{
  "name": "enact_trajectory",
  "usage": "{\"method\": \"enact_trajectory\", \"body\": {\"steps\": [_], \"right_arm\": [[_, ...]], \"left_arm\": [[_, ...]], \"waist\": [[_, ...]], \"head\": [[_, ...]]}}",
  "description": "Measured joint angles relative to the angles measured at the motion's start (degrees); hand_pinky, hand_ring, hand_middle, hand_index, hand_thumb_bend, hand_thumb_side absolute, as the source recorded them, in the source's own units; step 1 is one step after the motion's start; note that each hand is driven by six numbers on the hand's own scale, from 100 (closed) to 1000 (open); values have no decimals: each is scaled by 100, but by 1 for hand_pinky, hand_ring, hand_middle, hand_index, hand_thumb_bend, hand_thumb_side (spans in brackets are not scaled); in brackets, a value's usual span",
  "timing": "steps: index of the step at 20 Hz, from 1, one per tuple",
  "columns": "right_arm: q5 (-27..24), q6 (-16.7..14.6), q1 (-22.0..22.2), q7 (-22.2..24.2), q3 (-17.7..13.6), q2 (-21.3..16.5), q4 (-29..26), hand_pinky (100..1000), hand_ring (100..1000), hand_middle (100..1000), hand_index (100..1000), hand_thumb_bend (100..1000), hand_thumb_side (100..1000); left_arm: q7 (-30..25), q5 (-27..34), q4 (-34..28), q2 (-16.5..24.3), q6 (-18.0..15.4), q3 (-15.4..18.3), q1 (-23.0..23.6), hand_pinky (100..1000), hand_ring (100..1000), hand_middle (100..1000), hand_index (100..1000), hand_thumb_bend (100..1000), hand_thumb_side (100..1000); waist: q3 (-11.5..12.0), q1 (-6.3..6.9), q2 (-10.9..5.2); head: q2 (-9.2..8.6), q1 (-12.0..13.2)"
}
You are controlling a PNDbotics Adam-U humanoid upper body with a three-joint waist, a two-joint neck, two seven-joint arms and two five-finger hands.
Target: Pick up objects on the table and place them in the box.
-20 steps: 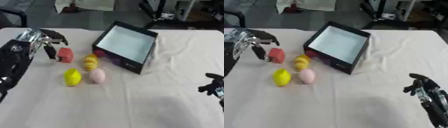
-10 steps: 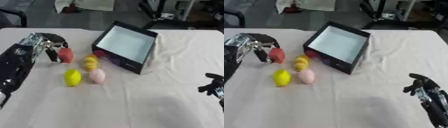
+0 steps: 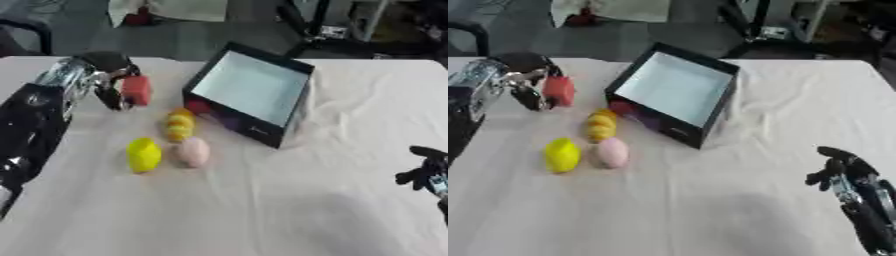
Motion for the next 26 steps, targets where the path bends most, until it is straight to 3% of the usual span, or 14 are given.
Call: {"method": "enact_trajectory", "body": {"steps": [4, 11, 13, 14, 15, 19, 21, 24, 26], "right_arm": [[0, -1, 19, 12, 16, 2, 1, 674, 522, 326, 782, 100, 635], [-20, 1, -13, 53, 32, 24, 2, 674, 522, 326, 782, 100, 627], [-41, 0, -24, 60, 52, 25, 2, 675, 522, 325, 782, 100, 621], [-55, 3, -39, 67, 54, 25, 2, 675, 522, 324, 782, 100, 622], [-61, 5, -53, 75, 54, 25, 2, 675, 522, 324, 782, 100, 622], [-88, 8, -65, 98, 59, 26, 2, 675, 522, 324, 782, 100, 622], [-94, 2, -65, 105, 62, 26, 3, 675, 522, 324, 782, 100, 622], [-105, 1, -65, 106, 67, 26, 3, 675, 523, 324, 782, 100, 623], [-106, 1, -64, 106, 67, 26, 3, 675, 522, 324, 782, 100, 623]], "left_arm": [[38, 31, -403, -238, 134, 0, -415, 692, 470, 509, 665, 148, 195], [163, -358, -62, -1465, 228, 24, -604, 692, 488, 532, 686, 141, 216], [242, -522, 125, -1716, 238, 54, -603, 724, 598, 679, 804, 222, 334], [268, -621, 227, -1835, 236, 64, -596, 731, 616, 700, 825, 238, 357], [284, -721, 321, -1954, 235, 67, -591, 746, 651, 735, 863, 322, 489], [327, -1029, 580, -2186, 272, 77, -524, 763, 701, 796, 914, 481, 837], [367, -1067, 614, -2194, 319, 110, -520, 768, 718, 822, 928, 520, 910], [389, -1057, 602, -2154, 362, 126, -523, 776, 726, 832, 932, 500, 891], [351, -983, 496, -2035, 323, 123, -549, 772, 697, 796, 898, 400, 765]], "waist": [[-10, 0, 0], [-141, -2, 0], [-181, -3, 0], [-206, -3, 0], [-217, -3, 0], [-234, -3, 0], [-234, -3, 0], [-232, -3, 0], [-209, -3, 0]], "head": [[0, -1], [0, 61], [0, 88], [0, 99], [0, 112], [0, 139], [0, 139], [0, 139], [0, 137]]}}
